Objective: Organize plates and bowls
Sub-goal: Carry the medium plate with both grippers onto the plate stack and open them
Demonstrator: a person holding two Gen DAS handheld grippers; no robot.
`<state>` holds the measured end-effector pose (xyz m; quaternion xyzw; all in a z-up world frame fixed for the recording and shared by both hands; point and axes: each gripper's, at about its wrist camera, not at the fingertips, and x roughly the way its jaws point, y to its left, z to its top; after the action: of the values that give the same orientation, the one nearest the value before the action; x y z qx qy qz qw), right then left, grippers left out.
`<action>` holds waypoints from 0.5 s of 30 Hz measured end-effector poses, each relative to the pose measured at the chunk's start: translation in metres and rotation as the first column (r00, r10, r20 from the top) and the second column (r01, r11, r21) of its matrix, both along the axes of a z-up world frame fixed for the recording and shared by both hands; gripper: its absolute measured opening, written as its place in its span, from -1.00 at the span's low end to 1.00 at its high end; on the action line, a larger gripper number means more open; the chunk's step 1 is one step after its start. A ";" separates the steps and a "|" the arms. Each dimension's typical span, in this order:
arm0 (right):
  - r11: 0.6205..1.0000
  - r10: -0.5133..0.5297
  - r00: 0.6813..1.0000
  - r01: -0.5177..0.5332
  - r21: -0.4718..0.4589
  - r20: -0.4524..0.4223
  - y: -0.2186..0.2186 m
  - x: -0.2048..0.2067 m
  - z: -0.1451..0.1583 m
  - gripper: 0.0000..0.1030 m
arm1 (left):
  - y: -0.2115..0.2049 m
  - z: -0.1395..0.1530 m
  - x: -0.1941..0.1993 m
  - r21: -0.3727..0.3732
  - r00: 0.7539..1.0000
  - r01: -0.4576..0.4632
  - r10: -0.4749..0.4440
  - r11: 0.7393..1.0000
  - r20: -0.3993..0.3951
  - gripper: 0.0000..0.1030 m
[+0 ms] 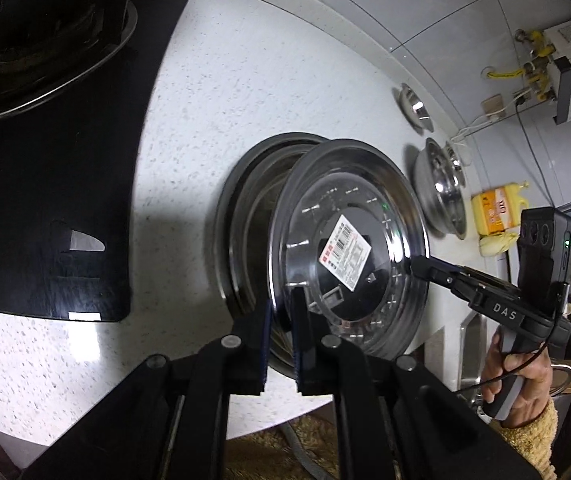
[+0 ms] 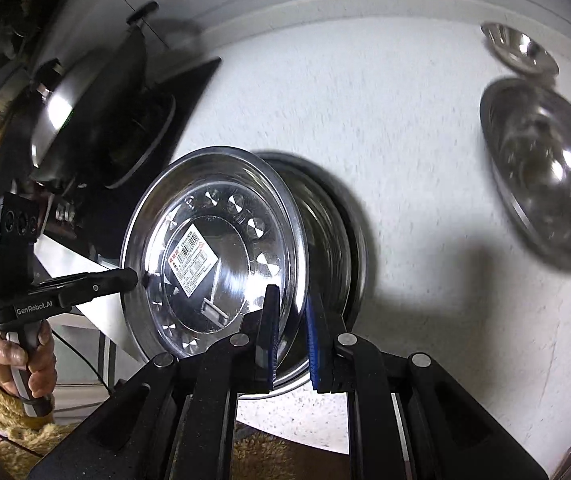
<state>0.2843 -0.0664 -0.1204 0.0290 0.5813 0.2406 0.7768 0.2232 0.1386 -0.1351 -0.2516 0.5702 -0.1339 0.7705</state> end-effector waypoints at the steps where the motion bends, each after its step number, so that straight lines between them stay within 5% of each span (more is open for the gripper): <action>1: 1.000 -0.006 1.000 0.006 0.002 -0.008 0.000 0.000 -0.003 -0.78 | -0.003 0.001 0.002 0.002 1.000 0.002 -0.002 1.000 0.003 -0.84; 15: 0.999 -0.045 0.999 0.045 -0.030 -0.010 -0.003 0.000 -0.010 -0.78 | -0.015 -0.008 0.013 0.096 0.999 0.019 -0.021 0.995 0.024 -0.83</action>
<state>0.2840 -0.0690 -0.1302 0.0318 0.5882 0.2144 0.7792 0.2360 0.1238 -0.1434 -0.2068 0.5688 -0.1173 0.7874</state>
